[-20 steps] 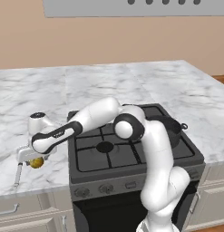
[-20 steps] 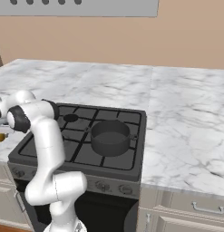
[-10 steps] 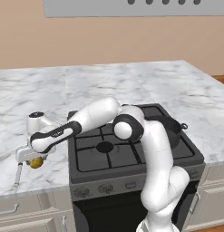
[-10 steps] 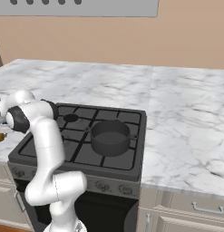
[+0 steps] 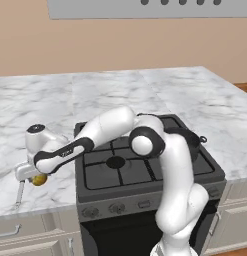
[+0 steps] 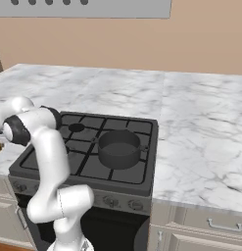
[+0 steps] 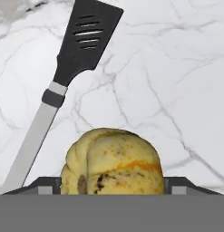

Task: Put the squash and cucumber in the pot. Retrieve the spatula and lightly stir the vegetables in the pot.

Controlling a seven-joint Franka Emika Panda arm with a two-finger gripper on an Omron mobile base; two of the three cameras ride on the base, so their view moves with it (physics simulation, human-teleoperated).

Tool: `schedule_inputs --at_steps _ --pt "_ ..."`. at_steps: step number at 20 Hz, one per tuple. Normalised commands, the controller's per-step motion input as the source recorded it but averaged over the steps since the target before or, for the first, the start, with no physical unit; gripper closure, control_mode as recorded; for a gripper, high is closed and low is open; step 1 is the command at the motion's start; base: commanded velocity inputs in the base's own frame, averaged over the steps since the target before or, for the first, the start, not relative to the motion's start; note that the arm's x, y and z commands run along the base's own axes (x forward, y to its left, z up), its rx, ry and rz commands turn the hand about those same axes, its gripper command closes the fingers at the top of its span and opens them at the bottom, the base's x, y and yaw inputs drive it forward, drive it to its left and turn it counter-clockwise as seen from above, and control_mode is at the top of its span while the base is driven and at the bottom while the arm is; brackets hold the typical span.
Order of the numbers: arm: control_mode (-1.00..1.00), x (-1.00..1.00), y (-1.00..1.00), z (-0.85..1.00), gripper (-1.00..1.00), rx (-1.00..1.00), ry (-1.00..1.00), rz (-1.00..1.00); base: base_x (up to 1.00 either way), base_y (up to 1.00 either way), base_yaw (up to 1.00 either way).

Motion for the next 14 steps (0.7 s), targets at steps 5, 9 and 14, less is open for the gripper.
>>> schedule_inputs --at_steps 5,9,14 --pt "-1.0 -0.63 -0.56 0.6 1.0 0.0 -0.23 -0.2 0.0 0.0 0.0" --pt "-1.0 -0.15 -0.57 0.71 1.0 0.0 -0.14 -0.22 0.0 0.0 0.0" --pt "-1.0 0.0 -0.72 0.42 1.0 0.0 -0.06 -0.23 0.0 0.0 0.0"
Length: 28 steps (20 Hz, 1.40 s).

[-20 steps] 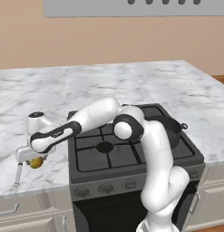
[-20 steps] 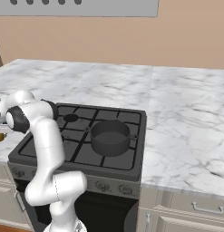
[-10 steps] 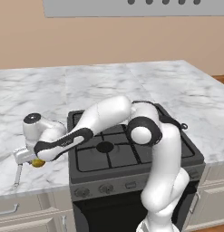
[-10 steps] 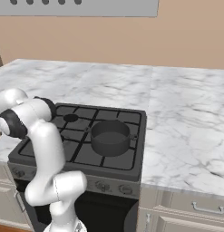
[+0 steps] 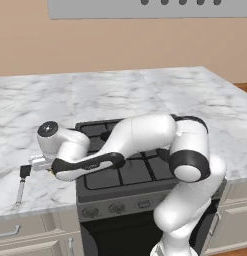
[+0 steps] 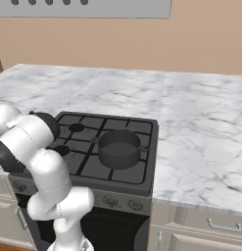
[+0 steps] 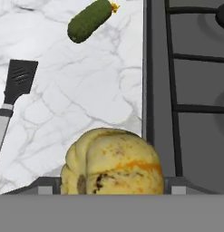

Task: Put the squash and cucumber in the pot. Retrieve the spatula and lightly stir the vegetables in the pot.

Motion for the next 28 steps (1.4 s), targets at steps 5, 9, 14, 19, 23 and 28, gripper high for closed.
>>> schedule_inputs --at_steps 5,9,14,19,23,28 --pt "-1.0 0.0 -0.99 0.31 1.0 0.04 -0.07 -0.12 0.0 0.0 0.0" --pt "-1.0 0.0 -1.0 0.33 1.0 0.13 -0.14 -0.02 0.0 0.0 0.0" --pt "-1.0 0.0 -1.0 0.52 1.0 0.1 0.0 0.0 0.0 0.0 0.0" --pt "-1.0 0.0 -1.0 0.44 1.0 0.07 0.02 0.0 0.0 0.0 0.0" --pt "-1.0 0.0 -1.0 0.31 1.0 0.02 0.01 0.02 0.0 0.0 0.0" --pt "-1.0 0.0 -1.0 0.26 1.0 0.0 0.0 0.05 0.0 0.0 0.0"
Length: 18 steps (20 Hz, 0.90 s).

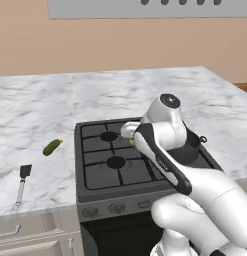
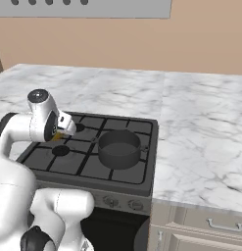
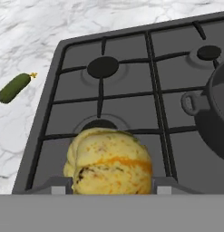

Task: Put the squash and cucumber in the pot. Retrieve the spatula and lightly stir the vegetables in the pot.

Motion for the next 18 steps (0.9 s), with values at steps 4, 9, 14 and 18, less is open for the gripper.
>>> schedule_inputs --at_steps 4,9,14,18 --pt "-1.0 0.01 -1.0 0.3 1.0 0.0 0.0 0.0 0.0 0.0 0.0" --pt "-1.0 0.02 -1.0 0.18 1.0 0.0 0.01 0.0 0.0 0.0 0.0" --pt "-1.0 0.21 -0.92 0.0 1.0 -0.01 0.17 0.0 0.0 0.0 0.0" --pt "-1.0 0.62 -0.52 0.0 1.0 0.0 0.26 0.0 0.0 0.0 0.0"
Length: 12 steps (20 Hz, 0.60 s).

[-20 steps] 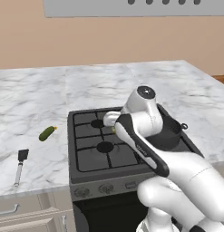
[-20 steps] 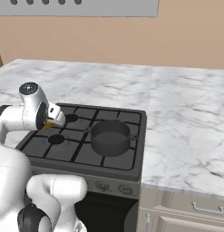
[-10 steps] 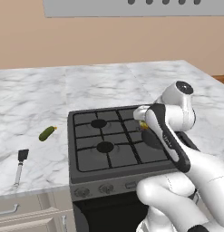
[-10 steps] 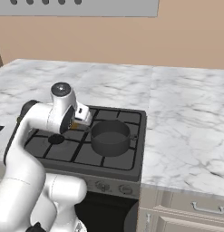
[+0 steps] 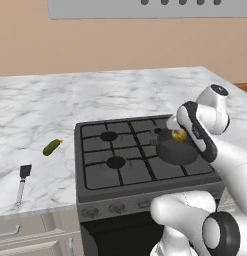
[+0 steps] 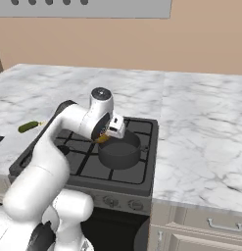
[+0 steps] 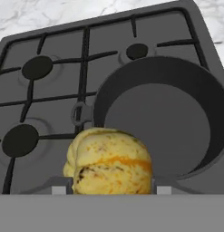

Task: Put the squash and cucumber in the pot. Retrieve the spatula and lightly stir the vegetables in the pot.

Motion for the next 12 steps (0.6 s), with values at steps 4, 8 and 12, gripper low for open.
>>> schedule_inputs --at_steps 4,8,12 --pt "-1.0 0.64 -0.19 0.0 1.0 -0.08 0.32 0.01 0.0 0.0 0.0" --pt "-1.0 0.39 -0.16 -0.04 1.0 -0.06 0.18 0.0 0.0 0.0 0.0" --pt "-1.0 0.04 -0.26 -0.45 1.0 0.01 0.03 0.0 0.0 0.0 0.0"
